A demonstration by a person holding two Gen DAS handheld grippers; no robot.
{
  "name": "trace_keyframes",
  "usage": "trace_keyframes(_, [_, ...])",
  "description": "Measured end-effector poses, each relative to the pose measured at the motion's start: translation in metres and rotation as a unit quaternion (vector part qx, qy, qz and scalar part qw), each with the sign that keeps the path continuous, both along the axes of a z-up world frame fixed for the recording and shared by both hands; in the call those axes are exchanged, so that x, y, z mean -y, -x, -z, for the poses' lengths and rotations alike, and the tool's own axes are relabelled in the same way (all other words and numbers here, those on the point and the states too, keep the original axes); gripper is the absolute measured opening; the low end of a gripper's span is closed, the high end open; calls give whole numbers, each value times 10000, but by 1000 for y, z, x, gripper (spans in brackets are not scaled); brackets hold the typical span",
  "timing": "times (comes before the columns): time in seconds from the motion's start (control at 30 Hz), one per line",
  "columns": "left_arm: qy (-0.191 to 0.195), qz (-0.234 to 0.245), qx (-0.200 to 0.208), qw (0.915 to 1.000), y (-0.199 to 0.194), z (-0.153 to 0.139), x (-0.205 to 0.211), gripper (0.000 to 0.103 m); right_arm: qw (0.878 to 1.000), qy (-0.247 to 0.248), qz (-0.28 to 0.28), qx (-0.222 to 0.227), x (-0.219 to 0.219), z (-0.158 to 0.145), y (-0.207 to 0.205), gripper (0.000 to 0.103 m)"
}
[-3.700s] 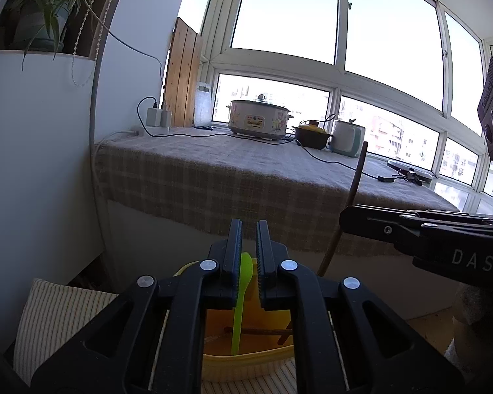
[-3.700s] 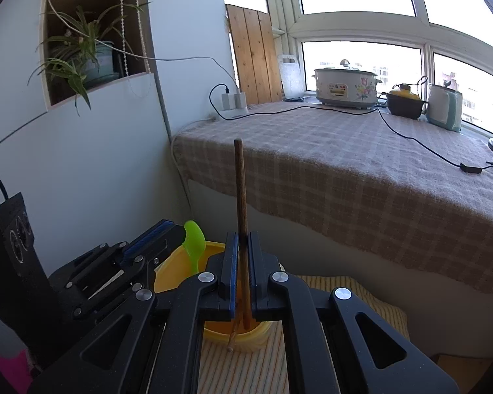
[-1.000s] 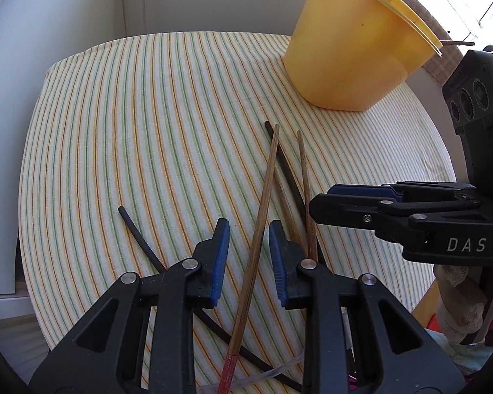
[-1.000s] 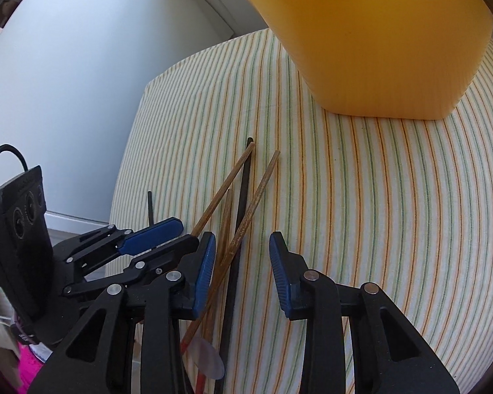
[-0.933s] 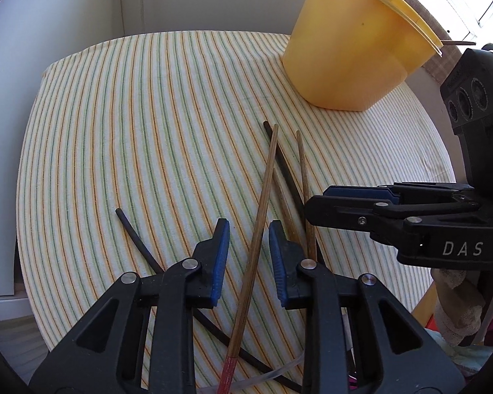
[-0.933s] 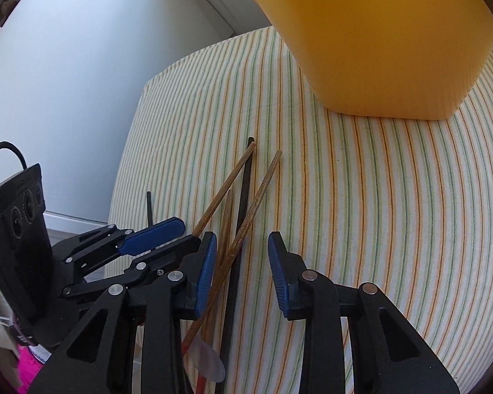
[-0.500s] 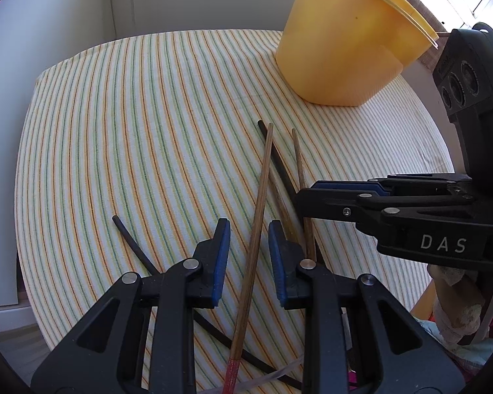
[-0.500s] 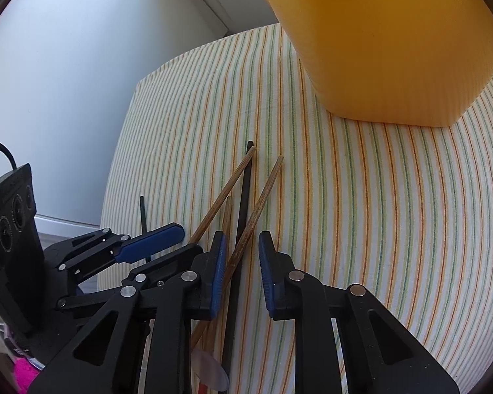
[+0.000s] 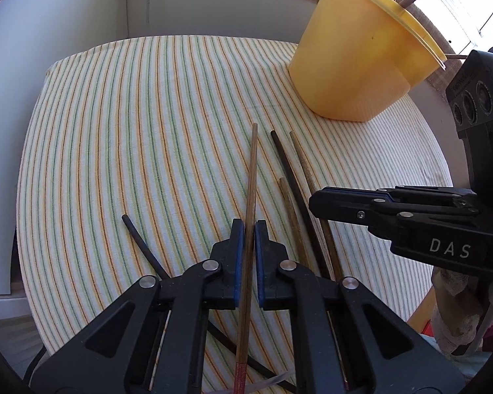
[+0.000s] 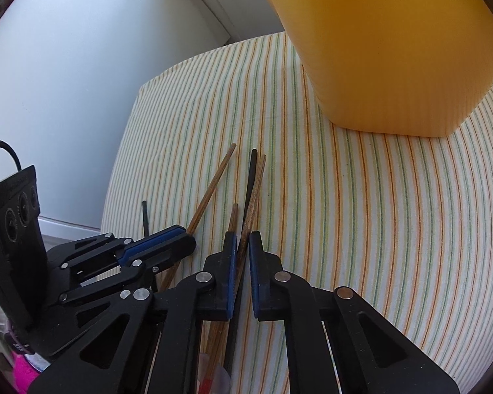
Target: Organize utensils
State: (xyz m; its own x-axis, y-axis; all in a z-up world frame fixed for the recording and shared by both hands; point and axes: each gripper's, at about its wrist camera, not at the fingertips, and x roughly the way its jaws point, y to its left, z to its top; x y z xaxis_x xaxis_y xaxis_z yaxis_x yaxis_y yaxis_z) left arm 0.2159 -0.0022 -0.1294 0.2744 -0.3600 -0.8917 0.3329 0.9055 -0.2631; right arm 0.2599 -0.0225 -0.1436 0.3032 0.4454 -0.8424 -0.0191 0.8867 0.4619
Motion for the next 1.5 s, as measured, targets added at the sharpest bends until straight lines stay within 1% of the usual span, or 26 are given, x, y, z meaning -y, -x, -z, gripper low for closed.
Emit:
trace_keyframes(0.13, [111,-99,79,9999,1,-6,-8,4,9996,96,-142,244,-4,-13,3,6])
trace_keyframes(0.33, [181,-208,335,9991,9,-24,-16,4,9966,296,-352,685,-6,-31,13,5])
trace_keyframes(0.47, [100,-209,714,9972,22,-42,-17,4,9935,411,-449,959,-1,-41,18,5])
trace_keyframes(0.57, [116,-198,1020,9945,31,-55,-13,4,9903,527,-483,1190,2,-53,27,4])
trace_keyframes(0.67, [138,-184,1322,9910,42,-67,-8,4,9854,686,-503,1475,8,-65,37,4])
trace_keyframes(0.73, [229,-223,1455,9888,47,-72,-6,4,9810,811,-542,1678,13,-70,45,4])
trace_keyframes(0.8, [345,-270,1571,9866,52,-78,-6,4,9757,960,-568,1887,17,-78,51,3])
trace_keyframes(0.87, [348,-281,1647,9853,49,-81,1,4,9711,1078,-595,2046,20,-83,56,3])
trace_keyframes(0.9, [332,-302,1616,9858,46,-80,1,4,9701,1100,-615,2074,23,-85,57,3])
trace_keyframes(0.97, [229,-347,1440,9887,37,-76,1,4,9708,1089,-631,2041,27,-84,56,3])
trace_keyframes(1.03, [112,-295,1152,9928,31,-70,3,4,9733,1038,-639,1945,31,-83,55,3])
trace_keyframes(1.1, [35,-265,1097,9936,30,-67,4,4,9788,832,-664,1748,38,-81,55,3])
trace_keyframes(1.23, [126,-341,1144,9928,29,-70,-1,4,9813,727,-664,1656,39,-74,53,3])
trace_keyframes(1.3, [160,-427,1133,9925,26,-70,-5,4,9847,649,-798,1406,36,-66,47,3])
trace_keyframes(1.37, [179,-490,1102,9925,25,-69,-9,4,9870,723,-945,1081,32,-54,40,4])
trace_keyframes(1.43, [177,-518,1084,9926,24,-68,-12,4,9871,808,-1155,754,25,-42,37,5])
trace_keyframes(1.5, [212,-537,1046,9928,23,-67,-14,4,9859,914,-1300,529,17,-31,34,5])
